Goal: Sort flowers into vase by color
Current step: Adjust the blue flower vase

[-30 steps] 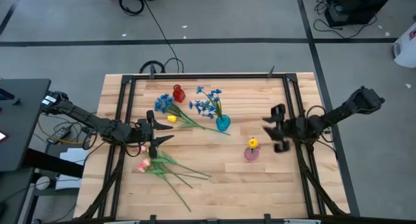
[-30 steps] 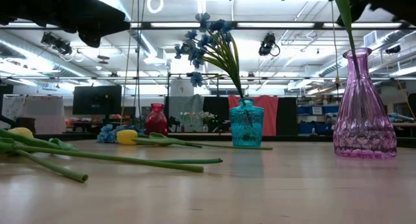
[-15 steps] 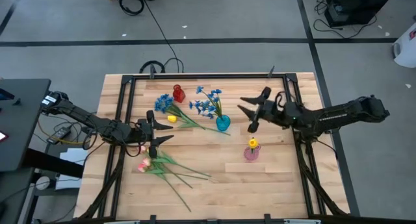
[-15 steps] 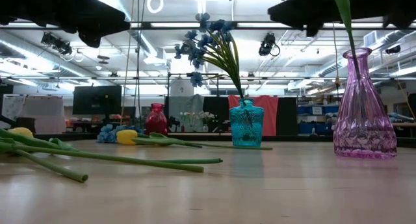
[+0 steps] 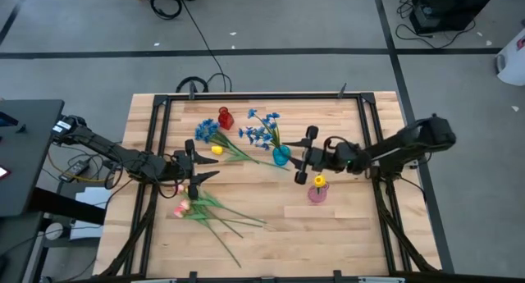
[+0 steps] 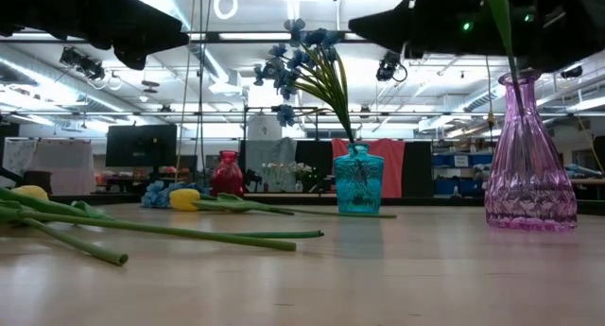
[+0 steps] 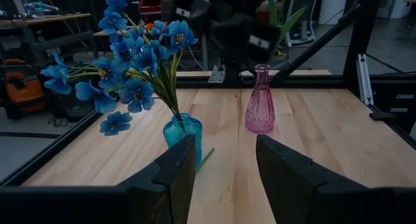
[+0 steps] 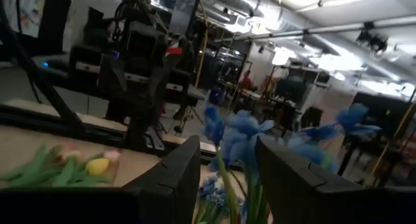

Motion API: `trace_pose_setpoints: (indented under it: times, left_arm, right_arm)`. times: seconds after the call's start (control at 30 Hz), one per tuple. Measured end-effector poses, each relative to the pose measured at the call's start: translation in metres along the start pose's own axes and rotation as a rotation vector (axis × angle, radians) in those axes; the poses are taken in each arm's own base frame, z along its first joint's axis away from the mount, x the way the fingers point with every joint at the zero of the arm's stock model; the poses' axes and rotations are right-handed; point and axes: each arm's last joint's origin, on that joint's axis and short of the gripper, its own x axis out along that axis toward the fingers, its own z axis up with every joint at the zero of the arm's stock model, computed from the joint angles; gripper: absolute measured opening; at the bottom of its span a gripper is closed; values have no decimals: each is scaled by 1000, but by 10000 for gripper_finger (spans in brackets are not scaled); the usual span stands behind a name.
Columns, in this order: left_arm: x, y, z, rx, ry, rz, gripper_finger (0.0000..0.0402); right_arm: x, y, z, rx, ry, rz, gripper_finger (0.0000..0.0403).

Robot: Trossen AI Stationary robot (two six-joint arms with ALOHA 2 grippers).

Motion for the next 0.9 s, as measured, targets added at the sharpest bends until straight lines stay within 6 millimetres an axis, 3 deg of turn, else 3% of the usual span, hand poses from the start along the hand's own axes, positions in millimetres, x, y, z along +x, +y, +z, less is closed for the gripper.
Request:
trace_pose_setpoints:
  times: [0.23,0.37,0.9]
  left_arm:
    - [0,0,0,1,0,0,168]
    - [0,0,0,0,0,0,168]
    - [0,0,1,-7,-12,-1,168]
  right_arm:
    - [15,13,-19,-250,14,26,160]
    - [22,15,-22,-270,7,45,160]
    - [63,4,-30,65,-18,504,141]
